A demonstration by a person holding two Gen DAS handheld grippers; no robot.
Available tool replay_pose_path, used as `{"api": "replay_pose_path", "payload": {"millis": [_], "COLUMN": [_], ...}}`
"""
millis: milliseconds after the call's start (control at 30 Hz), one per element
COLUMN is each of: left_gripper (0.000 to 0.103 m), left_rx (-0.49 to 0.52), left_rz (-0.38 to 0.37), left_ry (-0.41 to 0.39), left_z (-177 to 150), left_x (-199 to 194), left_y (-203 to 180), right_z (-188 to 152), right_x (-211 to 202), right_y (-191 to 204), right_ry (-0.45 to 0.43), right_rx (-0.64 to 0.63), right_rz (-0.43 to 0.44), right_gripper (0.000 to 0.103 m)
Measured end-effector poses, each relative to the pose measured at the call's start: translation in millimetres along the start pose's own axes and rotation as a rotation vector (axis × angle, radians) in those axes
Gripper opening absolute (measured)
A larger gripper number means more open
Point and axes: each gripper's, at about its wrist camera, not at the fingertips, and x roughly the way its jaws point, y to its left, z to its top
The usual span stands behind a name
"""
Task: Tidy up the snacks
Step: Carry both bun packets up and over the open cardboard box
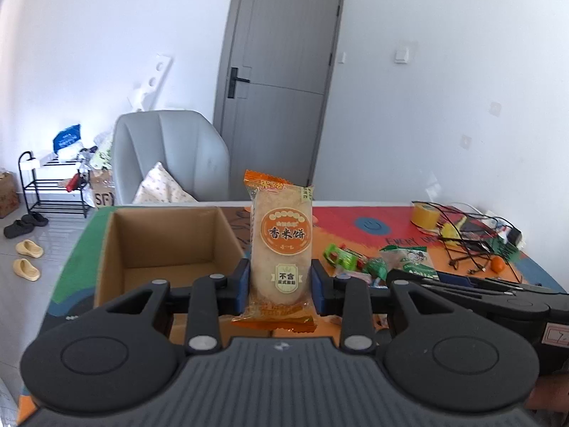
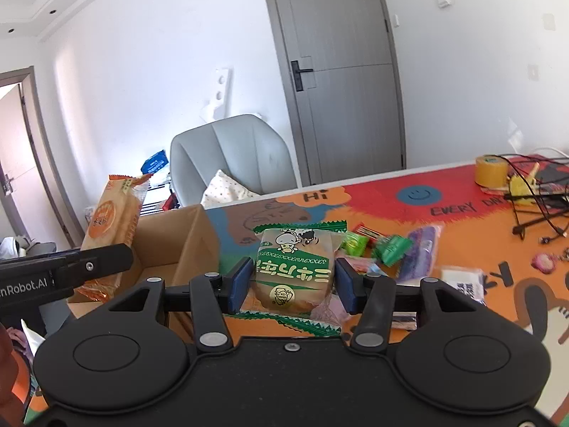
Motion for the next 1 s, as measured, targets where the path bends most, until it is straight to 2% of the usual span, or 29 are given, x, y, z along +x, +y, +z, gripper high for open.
{"api": "replay_pose_path", "payload": {"millis": [567,1000], "left_gripper": [0.033,0.033], "left_rx": [-0.079,-0.093], "left_rz": [0.153,0.250], "left_ry": [0.001,0.044], "left_z": [6.3,1.2], "left_x": [12.2,40.2], "left_y": [60.7,79.6], "right_z": [11.7,11.1], "right_x": [31.1,68.0], "right_y": [56.7,90.3], "right_ry": [-0.015,0.014], "right_rx": [-0.061,-0.088], "right_rz": [0.096,0.139], "right_gripper": [0.050,0.050]}}
